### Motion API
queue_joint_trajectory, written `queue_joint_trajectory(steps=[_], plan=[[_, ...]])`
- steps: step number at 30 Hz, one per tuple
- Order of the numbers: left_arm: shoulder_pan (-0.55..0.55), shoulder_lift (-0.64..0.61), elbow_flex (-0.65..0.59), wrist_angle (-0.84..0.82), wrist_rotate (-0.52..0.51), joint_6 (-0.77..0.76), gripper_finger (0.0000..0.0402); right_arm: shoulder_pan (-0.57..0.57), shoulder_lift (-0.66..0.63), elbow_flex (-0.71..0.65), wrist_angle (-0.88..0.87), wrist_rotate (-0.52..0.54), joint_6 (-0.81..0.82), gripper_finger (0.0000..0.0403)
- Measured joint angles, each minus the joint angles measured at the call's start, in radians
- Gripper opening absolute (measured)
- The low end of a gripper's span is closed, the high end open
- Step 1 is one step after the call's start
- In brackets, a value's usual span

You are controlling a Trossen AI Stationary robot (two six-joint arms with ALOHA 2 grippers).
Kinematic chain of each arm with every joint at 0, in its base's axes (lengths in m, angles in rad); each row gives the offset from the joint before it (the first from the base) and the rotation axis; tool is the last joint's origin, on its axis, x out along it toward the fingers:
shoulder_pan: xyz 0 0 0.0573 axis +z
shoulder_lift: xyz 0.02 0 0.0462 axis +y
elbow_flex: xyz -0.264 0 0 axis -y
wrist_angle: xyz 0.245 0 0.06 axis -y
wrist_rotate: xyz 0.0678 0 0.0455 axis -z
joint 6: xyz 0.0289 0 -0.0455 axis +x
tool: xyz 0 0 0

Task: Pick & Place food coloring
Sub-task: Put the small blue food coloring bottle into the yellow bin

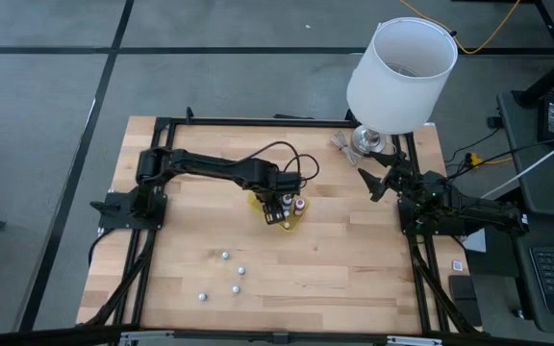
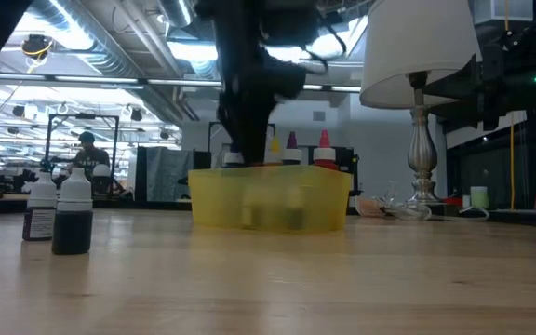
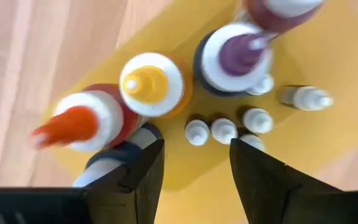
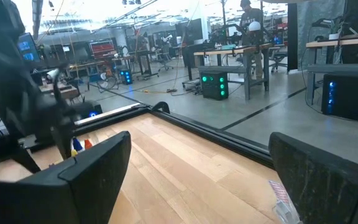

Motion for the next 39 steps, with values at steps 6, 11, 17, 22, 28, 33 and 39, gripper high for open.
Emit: queue_joint_trajectory(steps=[6,11,17,22,28,33,39], plan=[[-0.057,-0.095,0.001,-0.046,0.032,-0.038,0.0177,0.000,0.000,0.000,0.000,0.000,0.000,0.0381],[-0.175,-0.144,0.002,-0.088,0.053,0.003,0.0198,0.000,0.000,0.000,0.000,0.000,0.000,0.0381],[-0.314,-0.147,-0.011,-0.141,0.090,0.015,0.0247,0.000,0.000,0.000,0.000,0.000,0.000,0.0381],[-0.387,-0.127,-0.069,-0.130,0.091,-0.073,0.0277,0.000,0.000,0.000,0.000,0.000,0.000,0.0381],[-0.461,-0.123,-0.141,-0.065,0.087,-0.142,0.0283,0.000,0.000,0.000,0.000,0.000,0.000,0.0381],[-0.502,-0.123,-0.192,0.013,0.085,-0.175,0.0283,0.000,0.000,0.000,0.000,0.000,0.000,0.0381],[-0.515,-0.080,-0.201,0.032,0.066,-0.172,0.0283,0.000,0.000,0.000,0.000,0.000,0.000,0.0381]])
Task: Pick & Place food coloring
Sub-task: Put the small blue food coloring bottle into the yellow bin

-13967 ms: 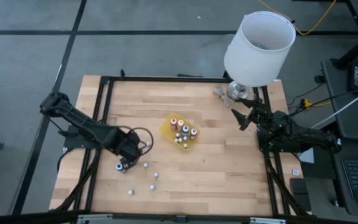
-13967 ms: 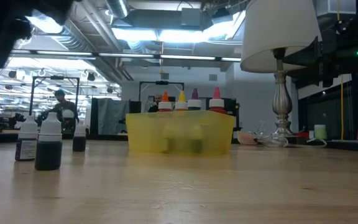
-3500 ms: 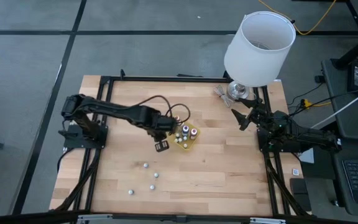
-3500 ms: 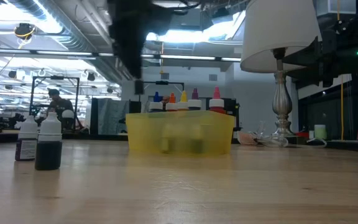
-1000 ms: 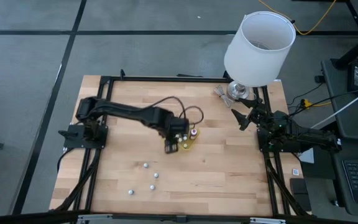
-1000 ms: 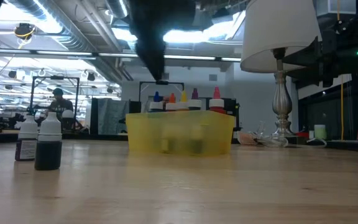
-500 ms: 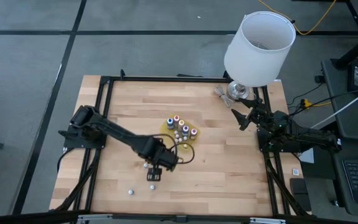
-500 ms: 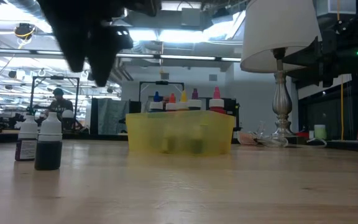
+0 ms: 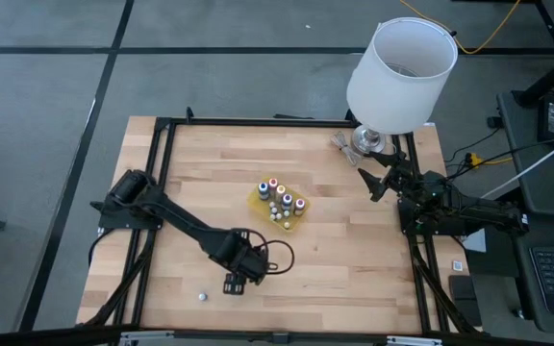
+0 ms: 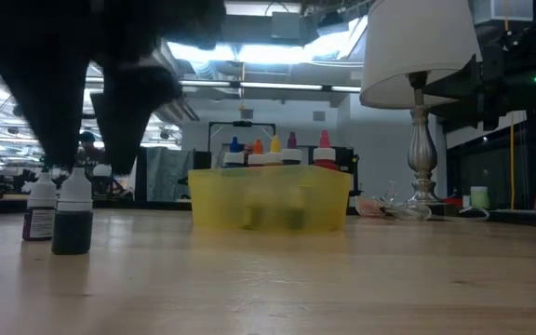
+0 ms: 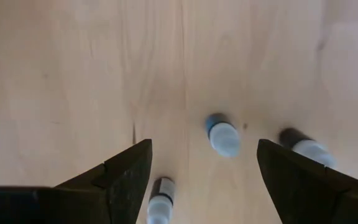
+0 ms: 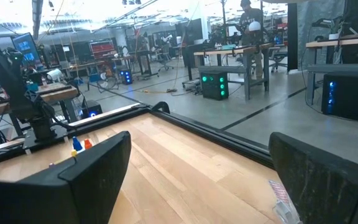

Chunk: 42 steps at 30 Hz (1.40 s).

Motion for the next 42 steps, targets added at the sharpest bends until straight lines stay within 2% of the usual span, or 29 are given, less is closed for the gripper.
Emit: queue_joint_trajectory(steps=[8,20,42], plan=[[0.000,0.079,-0.002,-0.002,-0.004,0.033,0.0283,0.000,0.000,0.000,0.000,0.000,0.000,0.0381],[0.000,0.094,-0.002,0.023,-0.015,0.060,0.0280,0.000,0.000,0.000,0.000,0.000,0.000,0.0381],[0.010,0.094,-0.002,0.045,0.025,0.059,0.0166,0.000,0.000,0.000,0.000,0.000,0.000,0.0381]])
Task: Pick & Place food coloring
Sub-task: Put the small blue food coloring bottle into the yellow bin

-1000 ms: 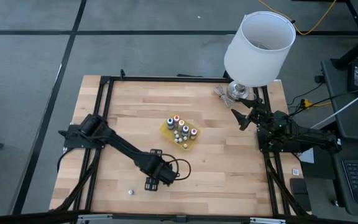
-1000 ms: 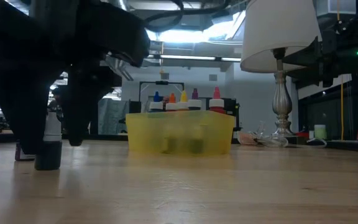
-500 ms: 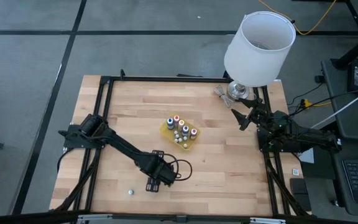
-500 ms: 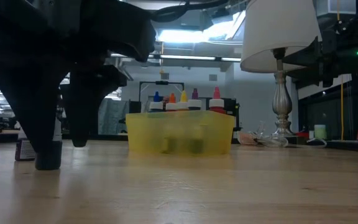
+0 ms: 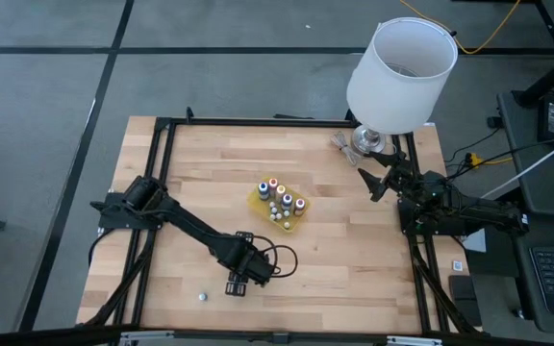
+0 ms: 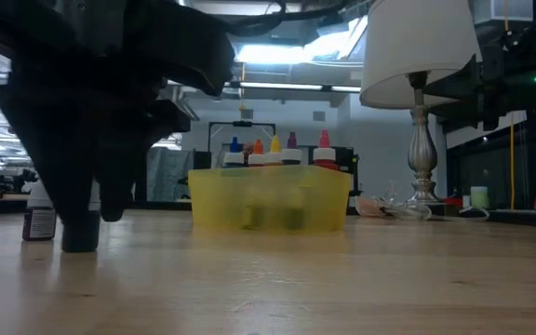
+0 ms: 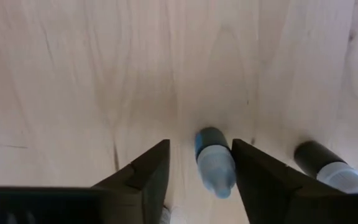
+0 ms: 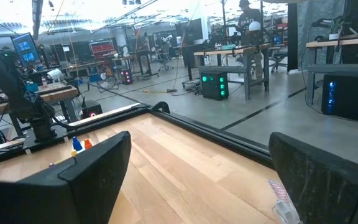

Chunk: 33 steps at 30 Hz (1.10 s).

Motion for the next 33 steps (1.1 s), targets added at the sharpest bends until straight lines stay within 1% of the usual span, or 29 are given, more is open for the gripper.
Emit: queue_joint_trajectory(steps=[3,8,11,15,19,22,26,29,33], plan=[[0.011,0.000,0.000,-0.001,0.005,0.000,0.0141,0.000,0.000,0.000,0.000,0.000,0.000,0.0381],[0.038,-0.012,0.001,-0.016,0.055,0.002,0.0087,0.000,0.000,0.000,0.000,0.000,0.000,0.0381],[0.062,-0.039,0.023,-0.055,0.052,0.005,0.0063,0.000,0.000,0.000,0.000,0.000,0.000,0.0381],[0.112,-0.079,0.051,-0.103,0.045,0.021,0.0063,0.000,0.000,0.000,0.000,0.000,0.000,0.0381],[0.168,-0.111,0.078,-0.135,0.045,0.037,0.0080,0.000,0.000,0.000,0.000,0.000,0.000,0.0381],[0.209,-0.121,0.111,-0.179,0.044,0.059,0.0080,0.000,0.000,0.000,0.000,0.000,0.000,0.0381],[0.273,-0.122,0.166,-0.223,0.030,0.098,0.0069,0.000,0.000,0.000,0.000,0.000,0.000,0.0381],[0.322,-0.122,0.206,-0.232,0.008,0.127,0.0070,0.000,0.000,0.000,0.000,0.000,0.000,0.0381],[0.389,-0.122,0.229,-0.238,-0.006,0.154,0.0075,0.000,0.000,0.000,0.000,0.000,0.000,0.0381]])
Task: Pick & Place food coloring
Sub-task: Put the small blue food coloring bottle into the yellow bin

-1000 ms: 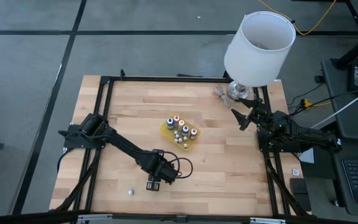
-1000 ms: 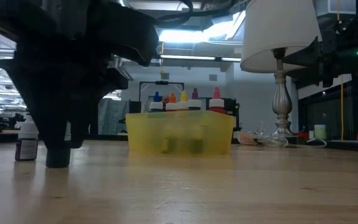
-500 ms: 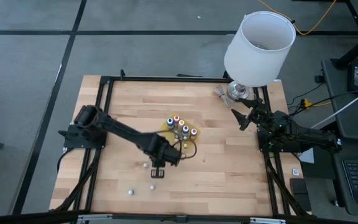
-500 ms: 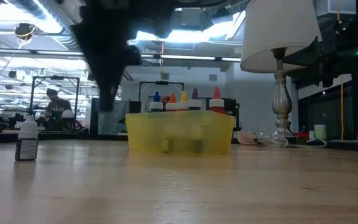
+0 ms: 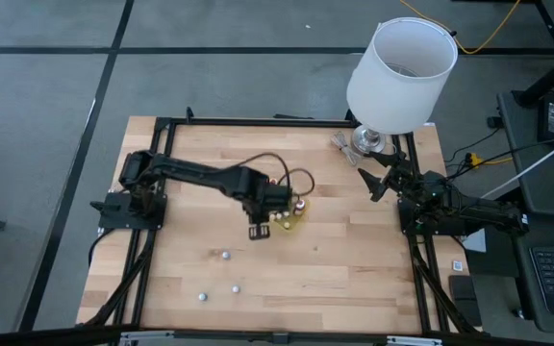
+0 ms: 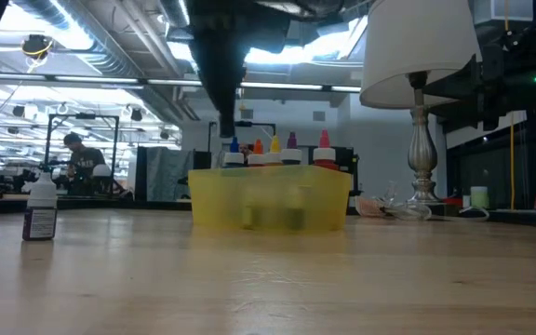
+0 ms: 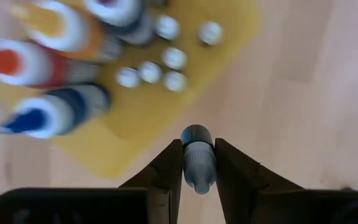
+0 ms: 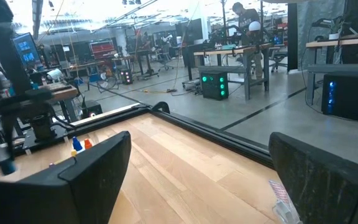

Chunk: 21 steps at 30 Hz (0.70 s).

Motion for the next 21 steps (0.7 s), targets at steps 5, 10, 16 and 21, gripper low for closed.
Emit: queue_joint_trajectory(steps=[5,10,16,21], plan=[[0.069,0.008,0.004,0.000,-0.033,0.015,0.0071,0.000,0.000,0.000,0.000,0.000,0.000,0.0381],[0.103,0.049,0.004,0.005,-0.044,0.039,0.0074,0.000,0.000,0.000,0.000,0.000,0.000,0.0381],[0.112,0.094,0.004,0.025,-0.069,0.056,0.0073,0.000,0.000,0.000,0.000,0.000,0.000,0.0381],[0.116,0.128,0.004,0.048,-0.072,0.056,0.0077,0.000,0.000,0.000,0.000,0.000,0.000,0.0381]])
